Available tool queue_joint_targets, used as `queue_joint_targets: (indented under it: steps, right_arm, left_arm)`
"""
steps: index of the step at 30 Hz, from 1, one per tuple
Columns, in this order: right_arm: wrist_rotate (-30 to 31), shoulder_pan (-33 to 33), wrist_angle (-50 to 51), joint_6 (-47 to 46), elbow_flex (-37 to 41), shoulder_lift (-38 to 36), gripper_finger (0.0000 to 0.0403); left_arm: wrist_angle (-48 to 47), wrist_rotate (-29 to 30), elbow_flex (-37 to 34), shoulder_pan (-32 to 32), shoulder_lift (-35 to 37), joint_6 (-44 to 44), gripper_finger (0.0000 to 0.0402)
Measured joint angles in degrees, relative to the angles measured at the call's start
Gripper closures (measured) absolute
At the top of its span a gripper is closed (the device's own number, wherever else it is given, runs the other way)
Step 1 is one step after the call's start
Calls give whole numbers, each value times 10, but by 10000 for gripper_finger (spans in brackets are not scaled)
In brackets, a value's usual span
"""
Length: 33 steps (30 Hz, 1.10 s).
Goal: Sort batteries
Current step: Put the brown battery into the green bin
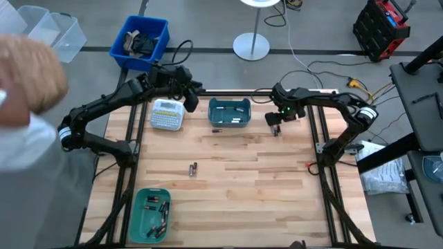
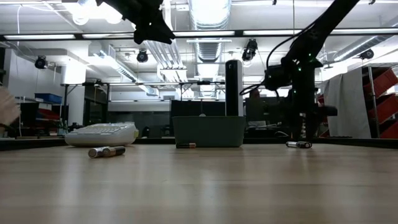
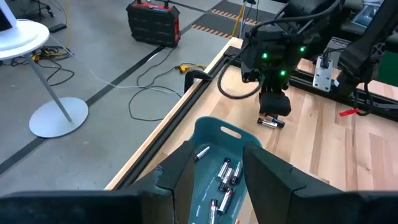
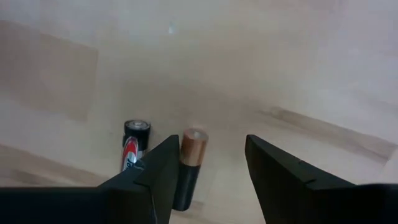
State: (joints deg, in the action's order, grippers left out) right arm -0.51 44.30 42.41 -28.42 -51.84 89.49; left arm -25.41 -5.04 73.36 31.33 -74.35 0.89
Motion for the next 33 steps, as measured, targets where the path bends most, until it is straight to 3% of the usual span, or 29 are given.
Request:
queue_joint_targets:
  steps: [33]
  right_arm:
    - [47, -2, -77, 25, 65, 4, 320]
  left_arm:
    - [1, -1, 0, 0, -1, -1, 285]
